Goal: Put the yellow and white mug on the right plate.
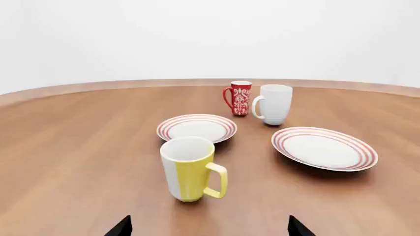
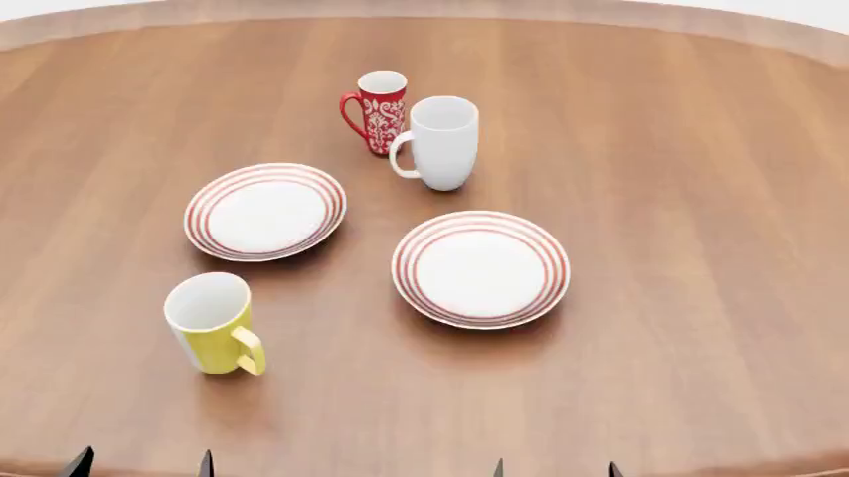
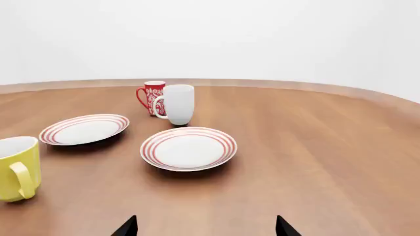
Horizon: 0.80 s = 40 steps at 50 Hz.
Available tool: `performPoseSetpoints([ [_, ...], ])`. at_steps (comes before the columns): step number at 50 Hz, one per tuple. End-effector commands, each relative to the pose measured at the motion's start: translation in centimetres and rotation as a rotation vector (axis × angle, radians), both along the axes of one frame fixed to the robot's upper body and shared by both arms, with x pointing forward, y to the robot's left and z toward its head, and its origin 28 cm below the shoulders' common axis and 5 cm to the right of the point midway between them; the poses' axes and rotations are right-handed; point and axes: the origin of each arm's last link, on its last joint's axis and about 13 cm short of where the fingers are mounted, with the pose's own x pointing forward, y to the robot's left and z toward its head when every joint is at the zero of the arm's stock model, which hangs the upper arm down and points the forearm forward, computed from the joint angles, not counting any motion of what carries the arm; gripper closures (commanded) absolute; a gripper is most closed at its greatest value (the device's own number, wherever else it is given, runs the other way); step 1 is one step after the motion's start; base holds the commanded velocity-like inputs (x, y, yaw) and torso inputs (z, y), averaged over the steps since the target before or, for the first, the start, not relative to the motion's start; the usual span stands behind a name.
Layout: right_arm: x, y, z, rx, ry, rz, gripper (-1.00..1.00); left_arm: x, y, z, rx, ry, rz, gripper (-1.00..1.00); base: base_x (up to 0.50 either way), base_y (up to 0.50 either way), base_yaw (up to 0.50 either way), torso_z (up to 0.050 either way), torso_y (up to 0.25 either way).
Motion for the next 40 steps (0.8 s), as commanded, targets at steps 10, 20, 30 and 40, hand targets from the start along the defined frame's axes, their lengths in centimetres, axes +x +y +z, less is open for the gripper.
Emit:
performPoseSetpoints([
  [10, -0.03, 0.10, -0.03, -0.002, 0.003, 0.005, -1.00, -0.02, -0.01, -0.10, 0.001, 0.001, -0.003, -1.00, 0.00, 0.00, 0.00, 0.000, 0.000],
  [20, -0.06, 0.13, -0.02, -0.002, 0.005, 0.007, -1.00, -0.08, -0.06, -0.06, 0.010, 0.000, -0.005, -1.00, 0.00, 0.00, 0.00, 0.000, 0.000],
  [30, -0.07, 0.15, -0.02, -0.002, 0.006, 0.010, -1.00, -0.06, -0.09, -0.14, 0.015, 0.006, -0.004, -1.00, 0.00, 0.00, 0.00, 0.000, 0.000],
  [40, -0.08, 0.15, 0.00, -0.003, 0.005, 0.010, -1.00, -0.09, -0.07, -0.10, 0.016, 0.000, -0.001, -1.00, 0.00, 0.00, 0.00, 0.000, 0.000],
])
